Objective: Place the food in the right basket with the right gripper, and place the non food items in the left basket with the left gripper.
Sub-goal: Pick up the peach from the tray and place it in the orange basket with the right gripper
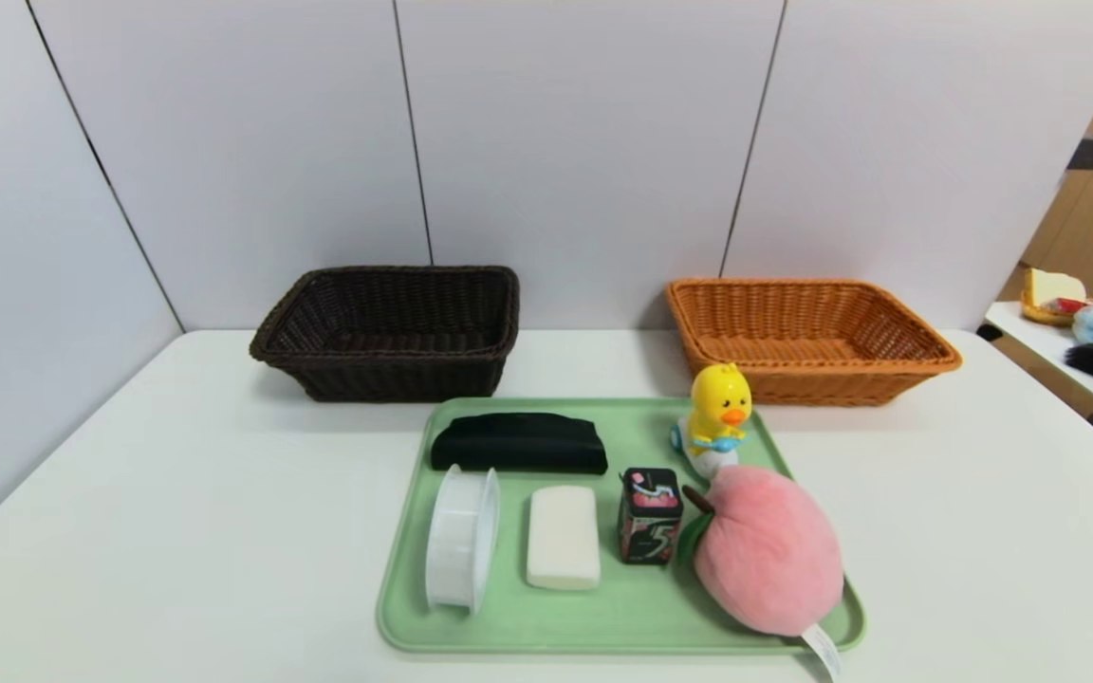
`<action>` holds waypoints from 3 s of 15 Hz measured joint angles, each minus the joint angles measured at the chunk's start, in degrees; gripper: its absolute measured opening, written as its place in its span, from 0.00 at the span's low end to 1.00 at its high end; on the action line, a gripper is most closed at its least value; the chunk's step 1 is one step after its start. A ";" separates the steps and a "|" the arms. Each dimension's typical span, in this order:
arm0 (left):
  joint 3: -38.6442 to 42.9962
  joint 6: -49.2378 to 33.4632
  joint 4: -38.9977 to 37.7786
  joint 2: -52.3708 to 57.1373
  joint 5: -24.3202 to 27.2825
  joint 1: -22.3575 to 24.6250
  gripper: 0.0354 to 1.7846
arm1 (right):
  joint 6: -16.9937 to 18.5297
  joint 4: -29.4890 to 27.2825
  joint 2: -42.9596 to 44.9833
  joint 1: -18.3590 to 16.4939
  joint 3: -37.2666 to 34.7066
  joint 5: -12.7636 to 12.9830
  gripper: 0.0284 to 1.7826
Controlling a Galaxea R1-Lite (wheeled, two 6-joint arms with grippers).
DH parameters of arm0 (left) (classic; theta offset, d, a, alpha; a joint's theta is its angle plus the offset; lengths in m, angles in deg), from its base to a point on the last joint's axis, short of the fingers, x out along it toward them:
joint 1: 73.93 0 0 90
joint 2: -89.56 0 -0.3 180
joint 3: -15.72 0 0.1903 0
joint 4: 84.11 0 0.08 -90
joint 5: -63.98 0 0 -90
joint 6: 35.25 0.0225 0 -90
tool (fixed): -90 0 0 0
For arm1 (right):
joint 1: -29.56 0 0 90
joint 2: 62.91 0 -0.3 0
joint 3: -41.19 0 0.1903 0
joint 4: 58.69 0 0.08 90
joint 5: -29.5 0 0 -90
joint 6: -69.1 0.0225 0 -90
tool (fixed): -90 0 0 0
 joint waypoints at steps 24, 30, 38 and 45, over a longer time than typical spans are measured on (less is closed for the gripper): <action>-56.36 4.00 -9.69 -62.54 8.03 -0.44 0.94 | -2.49 6.30 -63.66 2.47 59.17 -12.04 0.96; -57.80 9.58 -9.91 -72.13 7.53 -0.60 0.94 | -11.19 -10.13 -76.53 9.55 63.04 -10.09 0.96; -57.21 9.69 -9.94 -73.98 6.66 -0.49 0.94 | -18.75 -24.50 -77.80 18.25 61.14 -15.74 0.96; -55.87 9.62 -9.96 -73.73 6.64 -0.21 0.94 | -34.85 -28.64 -77.97 21.48 57.05 -18.72 0.96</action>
